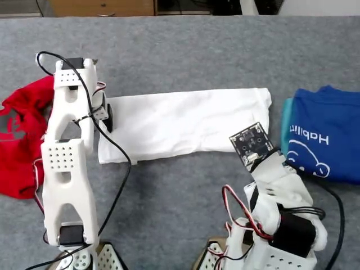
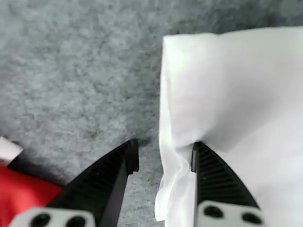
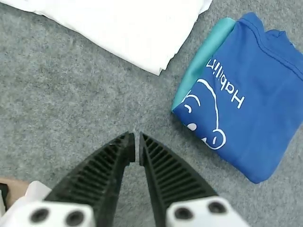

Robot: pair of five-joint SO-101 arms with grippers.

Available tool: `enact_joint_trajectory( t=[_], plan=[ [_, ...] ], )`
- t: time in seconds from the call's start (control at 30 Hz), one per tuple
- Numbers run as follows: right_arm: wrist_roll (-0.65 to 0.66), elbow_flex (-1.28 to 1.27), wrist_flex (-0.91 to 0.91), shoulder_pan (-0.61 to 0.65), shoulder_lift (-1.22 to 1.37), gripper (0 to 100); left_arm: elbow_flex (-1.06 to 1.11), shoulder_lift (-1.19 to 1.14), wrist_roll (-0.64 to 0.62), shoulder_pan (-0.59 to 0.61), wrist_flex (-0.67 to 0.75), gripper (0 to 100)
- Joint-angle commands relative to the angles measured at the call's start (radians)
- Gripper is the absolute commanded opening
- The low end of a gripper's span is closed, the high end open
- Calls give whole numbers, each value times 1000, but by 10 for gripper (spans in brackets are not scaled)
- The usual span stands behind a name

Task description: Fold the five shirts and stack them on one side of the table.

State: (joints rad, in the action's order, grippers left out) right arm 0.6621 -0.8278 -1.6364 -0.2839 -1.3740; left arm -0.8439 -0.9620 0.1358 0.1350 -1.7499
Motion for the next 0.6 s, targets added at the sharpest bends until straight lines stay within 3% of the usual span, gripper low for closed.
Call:
enact_joint_trajectory(
  t=[0.0, 0.1, 0.27, 0.57],
  plan=[
    [9, 61, -5, -18, 2, 34, -43, -38, -26, -51, -8, 196],
    [9, 88, -5, -18, 2, 34, -41, -44, -37, -74, -8, 176],
    [38, 99, -3, -18, 2, 34, -38, -53, -31, -95, -8, 17],
    [75, 120, 12, -131, -4, 34, -5, -25, -32, -41, -11, 18]
  ],
)
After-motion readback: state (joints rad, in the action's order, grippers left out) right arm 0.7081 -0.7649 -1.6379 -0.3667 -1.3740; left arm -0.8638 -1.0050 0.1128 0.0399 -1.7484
